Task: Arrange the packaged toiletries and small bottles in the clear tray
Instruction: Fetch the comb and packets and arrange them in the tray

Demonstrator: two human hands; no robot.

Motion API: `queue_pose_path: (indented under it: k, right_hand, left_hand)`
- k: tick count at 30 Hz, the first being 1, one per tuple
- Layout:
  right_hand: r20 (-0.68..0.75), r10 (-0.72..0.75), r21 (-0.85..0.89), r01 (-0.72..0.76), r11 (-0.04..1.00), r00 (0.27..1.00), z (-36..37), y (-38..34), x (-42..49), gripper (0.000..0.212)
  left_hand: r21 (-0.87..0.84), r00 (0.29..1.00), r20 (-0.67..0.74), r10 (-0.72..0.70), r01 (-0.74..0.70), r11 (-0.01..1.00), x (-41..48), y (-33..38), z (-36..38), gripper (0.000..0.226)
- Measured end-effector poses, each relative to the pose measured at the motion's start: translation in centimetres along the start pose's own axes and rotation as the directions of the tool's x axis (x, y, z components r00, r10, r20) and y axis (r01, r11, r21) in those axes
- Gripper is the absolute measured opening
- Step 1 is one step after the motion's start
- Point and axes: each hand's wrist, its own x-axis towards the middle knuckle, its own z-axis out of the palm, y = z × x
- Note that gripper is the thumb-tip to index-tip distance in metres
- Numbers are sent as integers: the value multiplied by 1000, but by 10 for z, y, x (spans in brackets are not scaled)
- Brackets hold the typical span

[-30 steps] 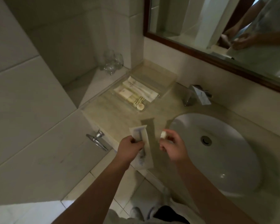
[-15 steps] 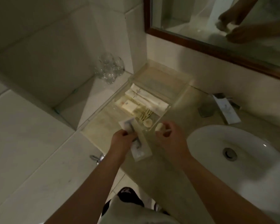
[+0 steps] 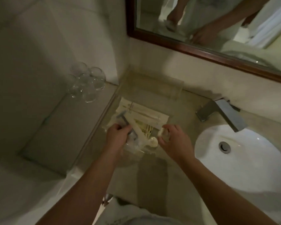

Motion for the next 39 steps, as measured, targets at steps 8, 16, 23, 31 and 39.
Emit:
queue_pose_path:
  k: [8,16,23,31,39]
  right_hand:
    - [90,4,-335,27,942,996,22,-15,38,48]
    - [135,66,-379,-10,925,989,27,-10,43,47]
    - [77,124,141,-133,981,989,12,-26,18,18]
    - [355,307,521,-460,719,883,20,-37,10,15]
    - [170,446,516,-465,719,879,14,-35,56,24]
  left_hand:
    - [-222,991,16,-134,134,966,23,9,-2,11]
    - [-386,980,40,-195,195,902,18,13,2,10]
    - [-504,964,50,-260,249,827,-9,3,13,13]
    - [-547,971,63,-231,227,805,-6,5,20,9]
    - [-342,978,12,-208,199,919,44,33,24,7]
